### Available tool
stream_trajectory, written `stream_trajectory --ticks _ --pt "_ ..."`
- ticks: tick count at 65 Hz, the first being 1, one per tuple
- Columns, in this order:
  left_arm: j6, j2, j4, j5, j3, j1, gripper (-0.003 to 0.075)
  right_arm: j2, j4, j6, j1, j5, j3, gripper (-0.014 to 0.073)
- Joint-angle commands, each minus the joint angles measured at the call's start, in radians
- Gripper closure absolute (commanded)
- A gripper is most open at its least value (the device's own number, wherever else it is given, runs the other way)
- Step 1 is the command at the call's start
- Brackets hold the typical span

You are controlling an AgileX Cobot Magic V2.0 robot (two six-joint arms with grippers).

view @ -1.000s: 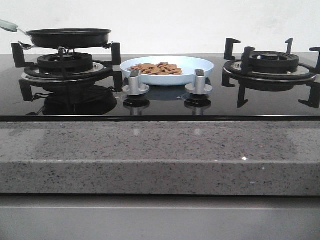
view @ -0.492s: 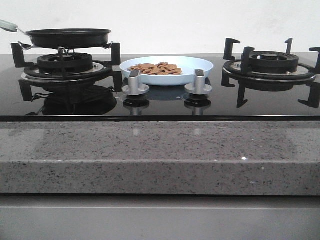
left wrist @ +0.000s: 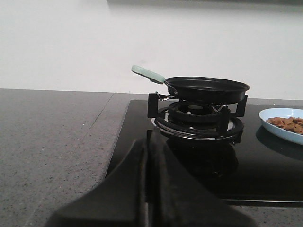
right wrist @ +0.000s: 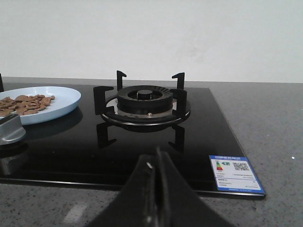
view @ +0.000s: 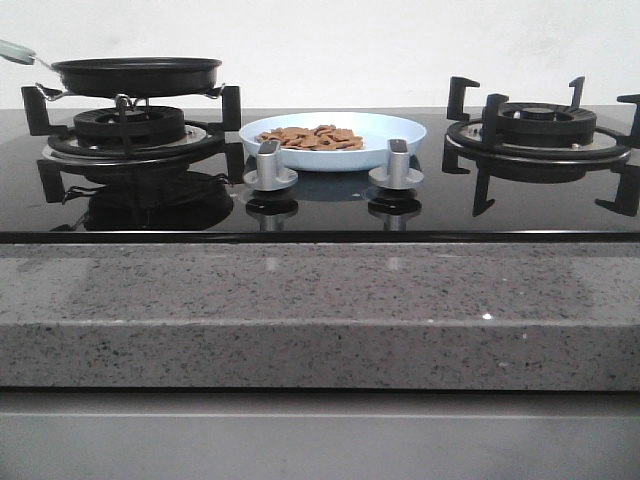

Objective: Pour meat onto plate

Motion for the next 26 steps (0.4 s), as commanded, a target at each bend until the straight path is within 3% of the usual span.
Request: stream_trajectory --ticks 1,26 --pt "0.0 -0.015 -0.008 -0.085 0.008 -0.009 0.0741 -0.017 -0.008 0.001 -0.024 -0.086 -0.004 0.0708" --pt "0.0 -0.015 -0.008 -0.085 0.008 -0.009 0.0741 -0.017 -0.008 0.001 -0.03 -0.086 -0.004 0.0708"
